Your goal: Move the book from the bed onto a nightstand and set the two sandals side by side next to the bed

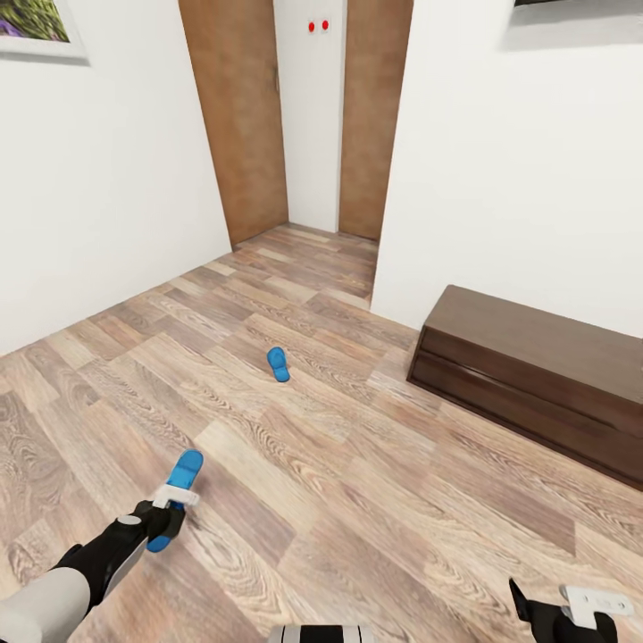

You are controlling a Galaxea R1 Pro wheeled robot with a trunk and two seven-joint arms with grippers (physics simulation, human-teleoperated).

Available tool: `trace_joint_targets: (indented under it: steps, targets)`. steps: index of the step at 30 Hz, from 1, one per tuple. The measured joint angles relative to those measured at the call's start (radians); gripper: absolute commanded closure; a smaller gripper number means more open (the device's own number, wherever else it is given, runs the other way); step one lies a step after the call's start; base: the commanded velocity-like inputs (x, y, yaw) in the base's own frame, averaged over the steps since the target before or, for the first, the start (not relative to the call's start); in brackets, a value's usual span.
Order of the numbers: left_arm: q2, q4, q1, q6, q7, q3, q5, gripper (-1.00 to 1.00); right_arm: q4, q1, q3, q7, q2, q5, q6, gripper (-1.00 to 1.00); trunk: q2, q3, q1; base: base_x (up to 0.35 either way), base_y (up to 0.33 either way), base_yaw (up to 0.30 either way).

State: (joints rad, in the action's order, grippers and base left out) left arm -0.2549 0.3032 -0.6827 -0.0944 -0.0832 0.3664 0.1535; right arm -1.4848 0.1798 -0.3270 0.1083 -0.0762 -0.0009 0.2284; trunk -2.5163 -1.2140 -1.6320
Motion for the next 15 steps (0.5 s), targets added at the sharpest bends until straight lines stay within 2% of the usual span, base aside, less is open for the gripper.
trace_joint_targets:
  steps: [15]
  targets:
    - [0.005, -0.043, 0.002, 0.008, 0.005, -0.061, 0.032, 1.0, 0.017, -0.002, 0.0, 0.0, -0.001, 0.002, -0.002, -1.0, 0.004, 0.058, 0.007, 0.0, 0.0, 0.0]
